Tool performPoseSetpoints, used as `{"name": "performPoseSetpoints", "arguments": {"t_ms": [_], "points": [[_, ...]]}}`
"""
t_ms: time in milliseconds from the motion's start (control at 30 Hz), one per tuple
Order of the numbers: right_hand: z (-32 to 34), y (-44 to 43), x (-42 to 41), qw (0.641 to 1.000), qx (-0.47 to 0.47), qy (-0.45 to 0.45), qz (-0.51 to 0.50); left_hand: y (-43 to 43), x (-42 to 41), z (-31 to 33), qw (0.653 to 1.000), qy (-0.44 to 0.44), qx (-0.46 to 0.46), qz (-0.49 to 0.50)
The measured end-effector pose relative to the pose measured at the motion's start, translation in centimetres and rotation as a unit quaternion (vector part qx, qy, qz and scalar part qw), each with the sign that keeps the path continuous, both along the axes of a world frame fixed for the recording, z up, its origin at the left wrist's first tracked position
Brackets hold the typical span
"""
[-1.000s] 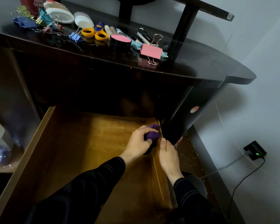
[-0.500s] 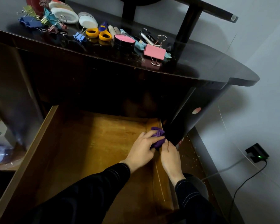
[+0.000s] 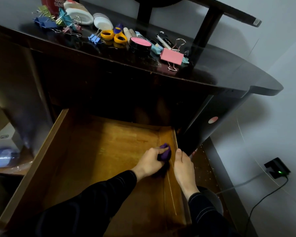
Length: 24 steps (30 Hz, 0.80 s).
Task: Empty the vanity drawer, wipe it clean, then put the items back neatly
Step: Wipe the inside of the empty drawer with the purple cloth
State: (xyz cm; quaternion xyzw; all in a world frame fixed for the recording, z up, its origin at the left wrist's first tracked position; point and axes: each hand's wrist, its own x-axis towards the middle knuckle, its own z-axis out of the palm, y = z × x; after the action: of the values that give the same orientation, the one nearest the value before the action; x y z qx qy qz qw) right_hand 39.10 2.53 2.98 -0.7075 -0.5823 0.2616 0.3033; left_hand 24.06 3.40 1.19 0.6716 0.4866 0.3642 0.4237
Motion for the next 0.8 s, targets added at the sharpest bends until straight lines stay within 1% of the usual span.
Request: {"name": "performPoseSetpoints", "arguments": {"t_ms": [133, 167, 200, 267, 300, 400, 433, 467, 533, 600, 633, 667, 700, 733, 800], "points": [[-0.1, 0.0, 0.0, 1.0, 0.008, 0.014, 0.0, 0.5, 0.4, 1.9, 0.993, -0.107, 0.028, 0.038], [0.0, -0.1, -0.1, 1.0, 0.008, 0.016, 0.001, 0.4, 0.6, 1.8, 0.993, -0.105, 0.038, 0.042], [0.0, 0.0, -0.1, 1.0, 0.005, 0.017, 0.001, 0.3, 0.7, 1.5, 0.994, -0.077, 0.054, 0.049], [0.0, 0.0, -0.1, 1.0, -0.002, 0.012, 0.003, -0.3, 0.8, 0.2, 0.995, 0.01, 0.082, 0.054], [0.1, 0.0, 0.0, 1.0, -0.005, 0.011, 0.005, -0.5, 0.6, -0.6, 0.997, 0.028, 0.064, 0.044], [0.2, -0.1, 0.0, 1.0, -0.011, 0.014, 0.009, -0.6, -0.3, -1.7, 0.995, 0.01, -0.097, -0.004], [0.2, -0.1, 0.0, 1.0, -0.012, 0.015, 0.01, -0.4, -0.6, -1.7, 0.991, 0.004, -0.131, -0.014], [0.2, -0.1, 0.0, 1.0, -0.012, 0.015, 0.011, 0.0, -0.9, -1.6, 0.989, -0.011, -0.145, -0.013], [0.2, -0.1, 0.1, 1.0, -0.01, 0.02, 0.011, 0.6, -1.0, -0.4, 0.99, -0.076, -0.12, 0.015], [0.1, 0.0, 0.1, 1.0, -0.007, 0.025, 0.008, 1.2, -0.8, 0.7, 0.982, -0.157, -0.085, 0.069], [0.1, -0.1, 0.0, 1.0, -0.007, 0.025, 0.006, 1.4, -0.6, 0.9, 0.975, -0.185, -0.08, 0.096], [0.0, -0.1, 0.0, 1.0, -0.008, 0.024, 0.004, 1.4, -0.6, 0.8, 0.971, -0.193, -0.084, 0.111], [-0.1, -0.1, 0.0, 1.0, -0.01, 0.022, 0.001, 1.2, -0.6, 0.5, 0.972, -0.18, -0.099, 0.11], [-0.2, 0.0, 0.0, 1.0, -0.012, 0.022, -0.001, 0.8, -0.6, 0.0, 0.977, -0.149, -0.126, 0.089], [-0.2, 0.0, 0.1, 1.0, -0.011, 0.024, -0.003, 0.3, -0.6, -0.5, 0.978, -0.085, -0.189, 0.028]]}}
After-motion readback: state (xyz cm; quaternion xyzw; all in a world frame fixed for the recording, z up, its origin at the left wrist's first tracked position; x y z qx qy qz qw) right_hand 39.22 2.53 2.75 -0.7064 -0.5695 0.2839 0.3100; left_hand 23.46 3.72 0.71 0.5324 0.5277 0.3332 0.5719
